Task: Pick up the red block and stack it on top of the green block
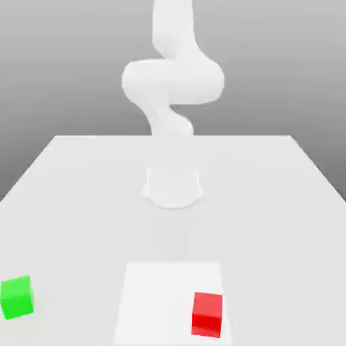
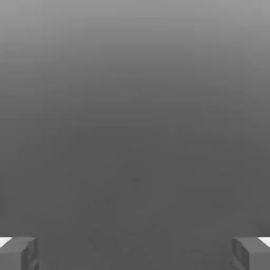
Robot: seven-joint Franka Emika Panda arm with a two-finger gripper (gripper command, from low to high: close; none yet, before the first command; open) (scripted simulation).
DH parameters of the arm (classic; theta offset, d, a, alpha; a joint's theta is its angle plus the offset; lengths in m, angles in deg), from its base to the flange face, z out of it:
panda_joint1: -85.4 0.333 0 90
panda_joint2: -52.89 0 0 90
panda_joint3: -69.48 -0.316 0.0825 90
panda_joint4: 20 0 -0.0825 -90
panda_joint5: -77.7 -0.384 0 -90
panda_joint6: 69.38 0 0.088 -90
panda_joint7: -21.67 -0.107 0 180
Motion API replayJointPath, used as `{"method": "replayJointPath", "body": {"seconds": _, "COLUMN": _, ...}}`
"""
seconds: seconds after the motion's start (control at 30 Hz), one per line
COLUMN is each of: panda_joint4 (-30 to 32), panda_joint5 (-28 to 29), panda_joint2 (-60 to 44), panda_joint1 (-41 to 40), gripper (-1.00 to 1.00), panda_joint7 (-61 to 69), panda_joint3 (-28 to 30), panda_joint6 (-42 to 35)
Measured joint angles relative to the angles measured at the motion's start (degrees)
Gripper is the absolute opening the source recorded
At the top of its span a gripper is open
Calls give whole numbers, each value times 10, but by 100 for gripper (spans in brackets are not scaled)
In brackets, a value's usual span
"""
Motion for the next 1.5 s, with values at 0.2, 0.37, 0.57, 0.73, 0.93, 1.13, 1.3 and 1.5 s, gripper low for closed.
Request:
{"method": "replayJointPath", "body": {"seconds": 0.2, "panda_joint4": 28, "panda_joint5": 17, "panda_joint2": -128, "panda_joint1": -16, "gripper": 0, "panda_joint7": -47, "panda_joint3": -31, "panda_joint6": 52}}
{"method": "replayJointPath", "body": {"seconds": 0.37, "panda_joint4": 52, "panda_joint5": 32, "panda_joint2": -233, "panda_joint1": -23, "gripper": 0, "panda_joint7": -86, "panda_joint3": -50, "panda_joint6": 93}}
{"method": "replayJointPath", "body": {"seconds": 0.57, "panda_joint4": 79, "panda_joint5": 45, "panda_joint2": -357, "panda_joint1": -23, "gripper": 0, "panda_joint7": -128, "panda_joint3": -63, "panda_joint6": 143}}
{"method": "replayJointPath", "body": {"seconds": 0.73, "panda_joint4": 103, "panda_joint5": 40, "panda_joint2": -459, "panda_joint1": -12, "gripper": 0, "panda_joint7": -152, "panda_joint3": -67, "panda_joint6": 186}}
{"method": "replayJointPath", "body": {"seconds": 0.93, "panda_joint4": 103, "panda_joint5": 55, "panda_joint2": -582, "panda_joint1": 1, "gripper": 0, "panda_joint7": -178, "panda_joint3": -55, "panda_joint6": 268}}
{"method": "replayJointPath", "body": {"seconds": 1.13, "panda_joint4": 98, "panda_joint5": 66, "panda_joint2": -615, "panda_joint1": 9, "gripper": -100, "panda_joint7": -186, "panda_joint3": -46, "panda_joint6": 296}}
{"method": "replayJointPath", "body": {"seconds": 1.3, "panda_joint4": 103, "panda_joint5": 54, "panda_joint2": -582, "panda_joint1": 3, "gripper": -100, "panda_joint7": -177, "panda_joint3": -54, "panda_joint6": 268}}
{"method": "replayJointPath", "body": {"seconds": 1.5, "panda_joint4": 100, "panda_joint5": 12, "panda_joint2": -511, "panda_joint1": -47, "gripper": -100, "panda_joint7": -182, "panda_joint3": -22, "panda_joint6": 195}}
